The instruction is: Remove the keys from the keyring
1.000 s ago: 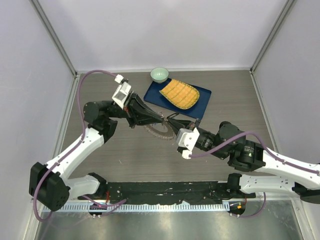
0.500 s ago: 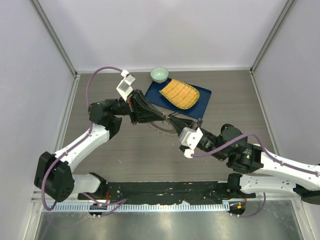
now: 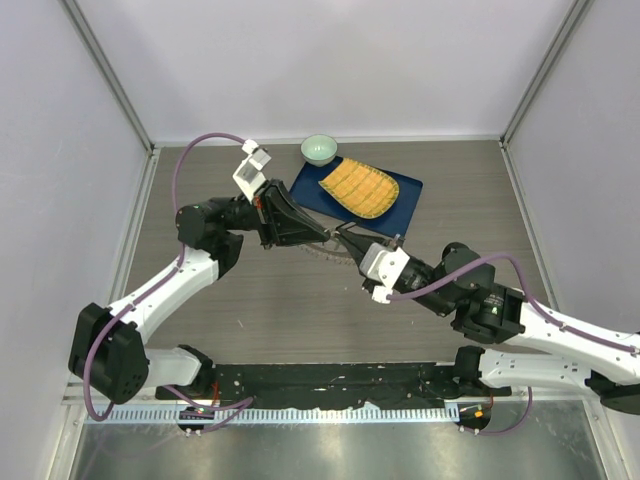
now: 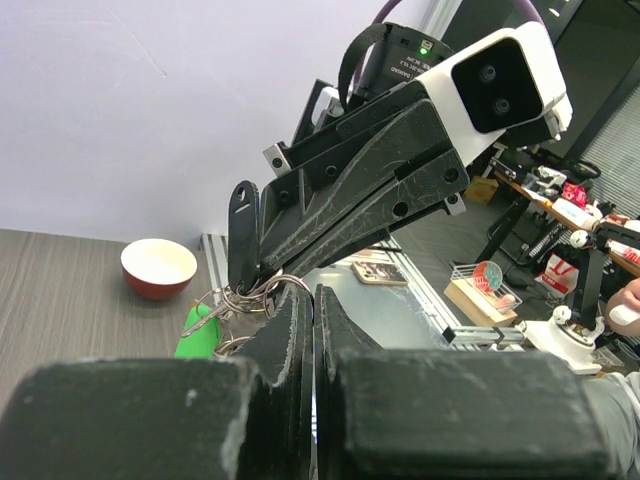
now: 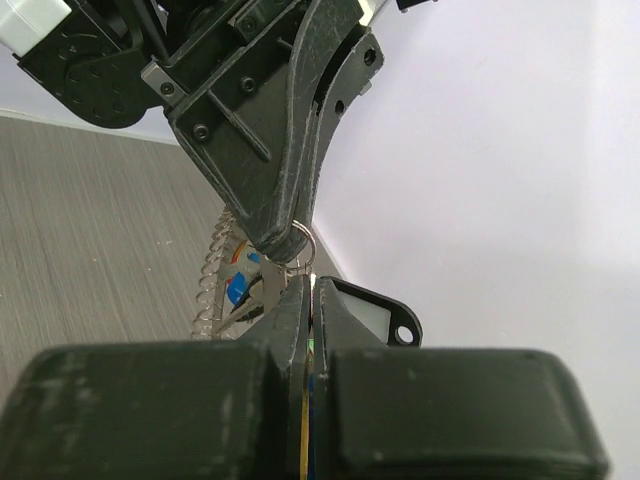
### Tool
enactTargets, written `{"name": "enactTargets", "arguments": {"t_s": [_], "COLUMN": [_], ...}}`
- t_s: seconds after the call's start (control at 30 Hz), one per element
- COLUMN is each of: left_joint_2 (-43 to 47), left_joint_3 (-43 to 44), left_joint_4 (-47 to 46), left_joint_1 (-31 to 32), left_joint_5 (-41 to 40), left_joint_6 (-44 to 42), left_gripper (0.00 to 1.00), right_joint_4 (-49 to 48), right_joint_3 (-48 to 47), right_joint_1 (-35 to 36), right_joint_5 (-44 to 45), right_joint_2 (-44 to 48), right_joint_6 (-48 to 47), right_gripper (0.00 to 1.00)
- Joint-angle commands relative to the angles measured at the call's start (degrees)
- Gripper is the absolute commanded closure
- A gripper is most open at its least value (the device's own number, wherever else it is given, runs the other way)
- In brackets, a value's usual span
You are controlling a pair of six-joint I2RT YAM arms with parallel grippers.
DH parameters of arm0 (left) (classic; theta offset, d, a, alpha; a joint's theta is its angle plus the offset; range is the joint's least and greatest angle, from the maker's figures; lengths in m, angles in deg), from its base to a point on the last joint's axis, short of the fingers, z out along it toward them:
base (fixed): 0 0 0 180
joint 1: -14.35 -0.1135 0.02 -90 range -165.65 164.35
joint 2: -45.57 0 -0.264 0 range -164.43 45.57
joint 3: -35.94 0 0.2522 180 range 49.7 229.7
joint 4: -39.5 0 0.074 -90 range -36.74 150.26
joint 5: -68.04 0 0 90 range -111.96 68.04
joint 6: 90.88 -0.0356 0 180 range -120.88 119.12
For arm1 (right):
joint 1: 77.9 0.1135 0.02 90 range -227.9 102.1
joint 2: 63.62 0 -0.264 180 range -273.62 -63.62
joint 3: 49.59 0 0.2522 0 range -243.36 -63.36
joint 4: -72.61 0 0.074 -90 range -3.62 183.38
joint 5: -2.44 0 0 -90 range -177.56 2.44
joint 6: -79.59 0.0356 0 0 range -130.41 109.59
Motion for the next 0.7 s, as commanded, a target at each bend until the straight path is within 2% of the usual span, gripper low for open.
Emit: {"name": "enactTargets", "arguments": {"t_s": [0.0,0.33,0.67], "left_joint_2": [3.7,3.8,3.7], "left_joint_3": [2.0,2.6,4.1], "left_joint_4": [-17.7,-17.6,-17.7], "left_joint_1": [1.6,2.3,2.7], "left_joint_5": [2.0,3.0,2.1], "left_joint_6": [2.6,2.4,2.2], "left_gripper": [1.00,1.00,1.00], "right_joint_4": [0.4,-0.5,-3.3], "right_joint_3": [-1.7,-0.8,3.8], "right_joint_1": [-3.9,-9.3,-9.9], "right_joint_5": [0.2,-6.2,-10.8], "right_joint_2": [-1.7,-1.1,-0.3], "right_joint_6": [3.9,8.8,14.5], "right_gripper": [0.99,0.99,0.99]}}
